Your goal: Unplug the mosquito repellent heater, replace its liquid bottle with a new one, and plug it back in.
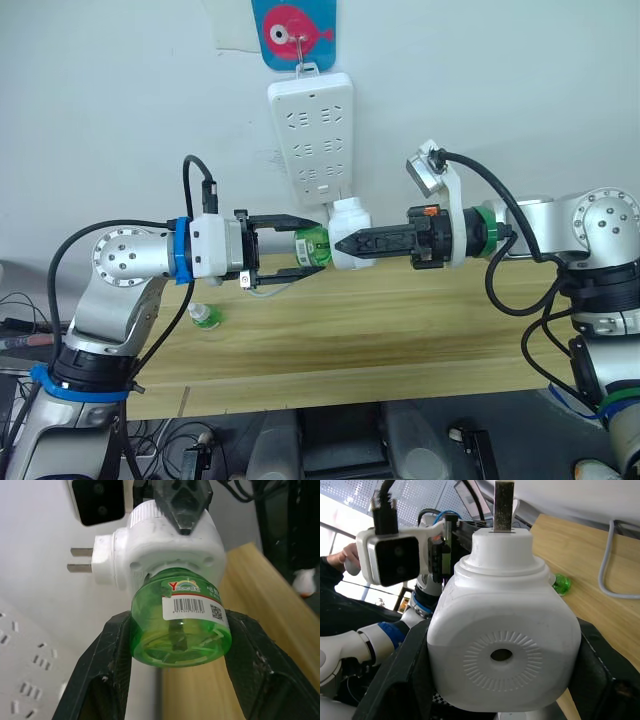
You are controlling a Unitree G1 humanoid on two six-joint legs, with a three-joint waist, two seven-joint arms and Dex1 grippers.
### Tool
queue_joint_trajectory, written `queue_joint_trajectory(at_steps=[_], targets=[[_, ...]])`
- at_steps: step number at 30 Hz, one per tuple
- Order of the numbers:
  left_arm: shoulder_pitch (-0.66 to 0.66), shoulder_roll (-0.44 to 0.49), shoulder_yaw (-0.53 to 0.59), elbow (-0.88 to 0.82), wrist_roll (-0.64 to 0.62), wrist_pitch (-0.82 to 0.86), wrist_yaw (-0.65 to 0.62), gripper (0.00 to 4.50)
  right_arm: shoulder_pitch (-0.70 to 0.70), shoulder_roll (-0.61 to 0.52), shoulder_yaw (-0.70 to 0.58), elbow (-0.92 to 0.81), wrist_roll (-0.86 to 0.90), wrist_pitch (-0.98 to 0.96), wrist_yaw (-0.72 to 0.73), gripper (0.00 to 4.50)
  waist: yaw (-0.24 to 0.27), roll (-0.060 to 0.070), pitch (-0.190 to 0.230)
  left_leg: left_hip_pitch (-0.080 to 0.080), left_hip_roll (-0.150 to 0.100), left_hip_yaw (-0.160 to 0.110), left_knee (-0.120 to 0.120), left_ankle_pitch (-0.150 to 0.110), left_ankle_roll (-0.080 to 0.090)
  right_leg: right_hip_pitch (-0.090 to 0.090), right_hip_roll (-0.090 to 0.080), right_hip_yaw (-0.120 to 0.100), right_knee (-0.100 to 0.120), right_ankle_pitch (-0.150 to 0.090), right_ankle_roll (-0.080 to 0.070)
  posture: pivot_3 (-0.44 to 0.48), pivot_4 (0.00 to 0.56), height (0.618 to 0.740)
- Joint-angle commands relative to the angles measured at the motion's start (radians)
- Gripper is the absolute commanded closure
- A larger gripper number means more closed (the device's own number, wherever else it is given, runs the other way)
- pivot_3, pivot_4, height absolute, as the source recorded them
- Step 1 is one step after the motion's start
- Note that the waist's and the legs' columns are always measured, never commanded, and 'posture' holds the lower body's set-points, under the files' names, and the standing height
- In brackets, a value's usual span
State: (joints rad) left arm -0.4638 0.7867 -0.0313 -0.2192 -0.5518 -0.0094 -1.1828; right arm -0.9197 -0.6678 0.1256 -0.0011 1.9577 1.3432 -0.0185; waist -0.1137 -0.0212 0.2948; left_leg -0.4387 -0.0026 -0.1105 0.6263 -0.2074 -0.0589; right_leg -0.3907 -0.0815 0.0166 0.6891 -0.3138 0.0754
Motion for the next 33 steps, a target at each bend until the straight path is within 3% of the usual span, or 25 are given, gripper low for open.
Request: queue_joint_trajectory(at_steps=[1, 18, 33], targets=[[-0.011, 0.009, 0.074, -0.083, -0.128, 0.116, 0.020, 2.26, 0.016, -0.026, 0.023, -0.040, 0.015, 0.002, 0.013, 1.48, 0.000, 0.000, 0.000, 0.000, 0.000, 0.000, 0.000, 0.000, 0.000, 0.000, 0.000, 0.000, 0.000, 0.000, 0.000, -0.148, 0.296, 0.730], [-0.040, 0.077, 0.186, -0.143, -0.453, 0.648, 0.037, 2.26, 0.024, -0.073, 0.059, -0.086, 0.015, -0.025, 0.054, 1.48, 0.001, 0.000, 0.001, 0.000, 0.000, 0.000, 0.000, 0.000, 0.000, 0.000, 0.000, 0.000, 0.000, 0.000, 0.000, -0.144, 0.293, 0.730], [-0.133, 0.085, 0.265, -0.027, -0.792, 1.046, 0.216, 2.26, 0.029, -0.099, 0.084, -0.137, 0.015, -0.040, 0.094, 1.48, 0.001, -0.001, 0.001, 0.000, 0.000, 0.000, 0.000, 0.000, 0.000, 0.000, 0.000, 0.000, 0.000, 0.000, 0.000, -0.146, 0.294, 0.730]])
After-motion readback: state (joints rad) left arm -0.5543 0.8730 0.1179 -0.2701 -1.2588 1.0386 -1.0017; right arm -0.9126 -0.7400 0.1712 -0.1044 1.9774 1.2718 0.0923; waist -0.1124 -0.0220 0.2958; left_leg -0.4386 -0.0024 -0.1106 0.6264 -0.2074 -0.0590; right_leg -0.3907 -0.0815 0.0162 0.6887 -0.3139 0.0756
